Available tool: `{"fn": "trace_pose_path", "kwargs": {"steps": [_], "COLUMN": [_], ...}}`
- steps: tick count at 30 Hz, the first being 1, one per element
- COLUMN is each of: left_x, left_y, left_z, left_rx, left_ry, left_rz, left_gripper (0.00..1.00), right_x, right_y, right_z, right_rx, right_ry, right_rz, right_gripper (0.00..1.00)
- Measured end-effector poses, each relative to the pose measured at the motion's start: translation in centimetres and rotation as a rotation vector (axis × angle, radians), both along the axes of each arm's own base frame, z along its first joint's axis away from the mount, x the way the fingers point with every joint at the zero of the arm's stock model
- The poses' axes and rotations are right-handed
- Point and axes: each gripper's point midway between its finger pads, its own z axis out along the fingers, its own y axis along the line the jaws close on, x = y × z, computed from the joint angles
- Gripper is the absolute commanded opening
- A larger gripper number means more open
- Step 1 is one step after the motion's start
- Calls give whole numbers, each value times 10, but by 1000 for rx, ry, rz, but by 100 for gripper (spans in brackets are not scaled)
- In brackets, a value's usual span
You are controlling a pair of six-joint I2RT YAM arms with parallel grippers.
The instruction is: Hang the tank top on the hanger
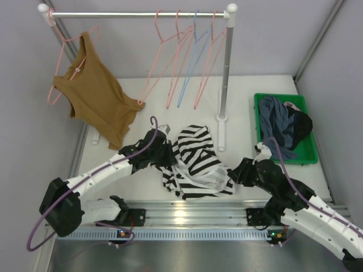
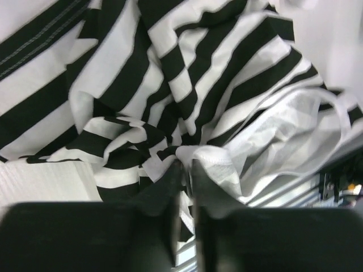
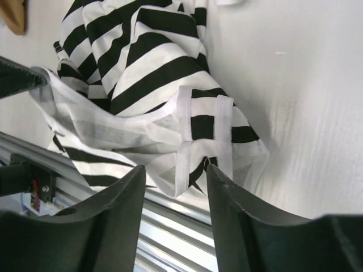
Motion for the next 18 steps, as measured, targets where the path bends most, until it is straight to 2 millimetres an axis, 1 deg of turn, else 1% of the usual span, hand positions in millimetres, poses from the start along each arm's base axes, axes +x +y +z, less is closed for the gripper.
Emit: {"fn": "trace_pose_path", "kwargs": {"steps": [3,6,7,8,13,16,18], "left_x": [-7,-12,-13,-14,-24,-34,-44], "left_y": [-6,-10,-10,-10,-7,-6,-6], "left_z": [0,3,5,8,27,41,56], "left_rx": [-21,-40,-45,-49,-81,-108,-143], "left_ry": [20,27,25,16,-17,-33,-54], "left_rz": [-55,-86,-92,-102,-144,-182,-229], "left_gripper": [35,41,48,50,51,53,53], "right_x": [6,12,14,16,23,26,28], "right_y": [-6,-9,-10,-10,-10,-9,-8], "right_z": [9,19,23,26,35,37,41], "right_rx": [-39,-62,-65,-72,-109,-130,-139], "right_ry": [-7,-27,-34,-41,-58,-58,-62], "right_rz": [-34,-57,-64,-67,-72,-67,-63], "right_gripper": [57,60,60,61,61,61,61]}}
